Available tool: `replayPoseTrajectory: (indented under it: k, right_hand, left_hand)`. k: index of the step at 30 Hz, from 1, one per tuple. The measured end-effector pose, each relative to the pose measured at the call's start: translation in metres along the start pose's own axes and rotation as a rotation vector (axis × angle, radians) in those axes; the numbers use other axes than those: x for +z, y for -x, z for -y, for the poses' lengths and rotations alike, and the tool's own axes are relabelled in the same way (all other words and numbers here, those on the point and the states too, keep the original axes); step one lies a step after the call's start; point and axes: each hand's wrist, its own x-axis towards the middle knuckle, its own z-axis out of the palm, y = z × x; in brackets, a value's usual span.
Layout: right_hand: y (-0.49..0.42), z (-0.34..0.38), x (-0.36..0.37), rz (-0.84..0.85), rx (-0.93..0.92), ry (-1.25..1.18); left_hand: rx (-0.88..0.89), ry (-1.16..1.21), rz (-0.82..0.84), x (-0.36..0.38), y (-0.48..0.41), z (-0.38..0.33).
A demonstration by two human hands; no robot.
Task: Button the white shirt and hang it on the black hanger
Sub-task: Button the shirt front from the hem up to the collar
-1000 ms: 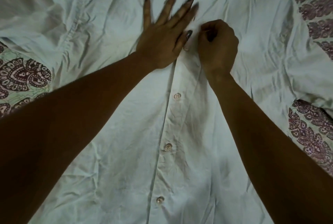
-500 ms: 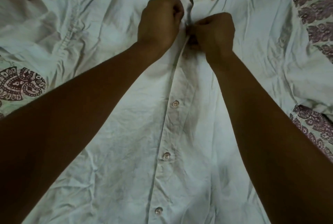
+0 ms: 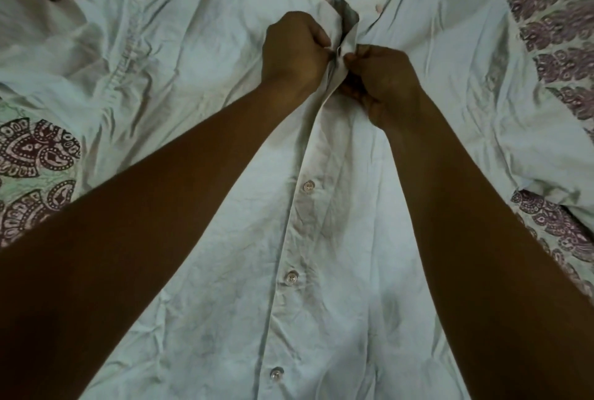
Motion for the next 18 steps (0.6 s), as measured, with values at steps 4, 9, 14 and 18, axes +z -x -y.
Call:
replayPoseTrajectory:
  k: [4,9,14,18]
  right_hand:
    - [0.0,-0.004,0.001,-0.039,-0.053,0.055]
    - [0.003,-0.011,-0.001,-0.021,-0.108,0.007]
    - [0.001,-0.011,-0.002,-0.037,-0.089,-0.01]
    - [-0.002,-0.006,-0.005,-0.001,-0.097,0.062]
  left_hand:
    - [-0.025,0.03,0.016,0.0,0.003,-0.005]
    - [-0.026,0.132,0.027,-0.001,0.004,-0.001]
    - [-0.039,0.16,0.003,0.001,0.007,0.003]
    - [-0.048,0.103,0.012,0.001,0.006,-0.003]
